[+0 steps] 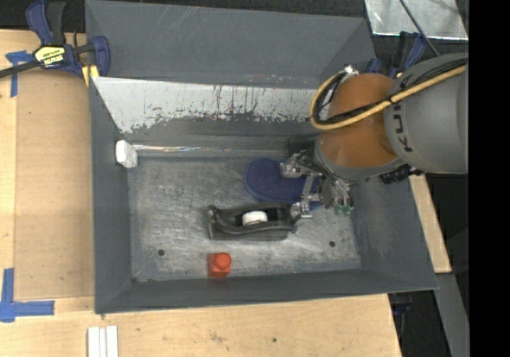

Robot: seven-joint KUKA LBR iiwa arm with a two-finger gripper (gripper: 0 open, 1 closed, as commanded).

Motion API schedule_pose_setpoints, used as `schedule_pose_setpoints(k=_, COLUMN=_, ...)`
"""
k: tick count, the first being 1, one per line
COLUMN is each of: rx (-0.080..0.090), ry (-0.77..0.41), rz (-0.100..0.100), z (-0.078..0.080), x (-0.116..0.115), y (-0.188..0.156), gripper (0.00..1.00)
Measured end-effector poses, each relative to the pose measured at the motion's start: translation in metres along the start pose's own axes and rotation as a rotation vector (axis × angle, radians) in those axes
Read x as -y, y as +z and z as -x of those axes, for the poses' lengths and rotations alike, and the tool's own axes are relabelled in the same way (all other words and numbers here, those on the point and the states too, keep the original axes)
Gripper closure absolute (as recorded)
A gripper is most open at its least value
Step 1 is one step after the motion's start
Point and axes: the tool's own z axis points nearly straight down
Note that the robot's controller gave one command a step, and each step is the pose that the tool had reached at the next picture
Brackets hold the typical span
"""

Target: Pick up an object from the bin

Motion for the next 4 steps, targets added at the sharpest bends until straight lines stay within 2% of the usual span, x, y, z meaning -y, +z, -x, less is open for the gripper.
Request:
schedule_pose_setpoints(k=1, rx=0.027, ry=0.0, rz=0.008, z=0.006, x=-0.005, y=-0.006, gripper=1.0)
schedule_pose_setpoints(k=2, rx=-0.006, ry=-0.329, rz=0.019, z=0.032, x=-0.027, y=-0.121, gripper=1.0)
schedule_pose_setpoints(k=3, rx=0.0, ry=-0.911, rz=0.021, z=0.07, x=-0.032, y=-0.276, gripper=1.0)
schedule_pose_setpoints(k=4, rx=-0.01, ry=-0.994, rz=0.028, z=0.062, x=-0.032, y=-0.219, gripper=1.0)
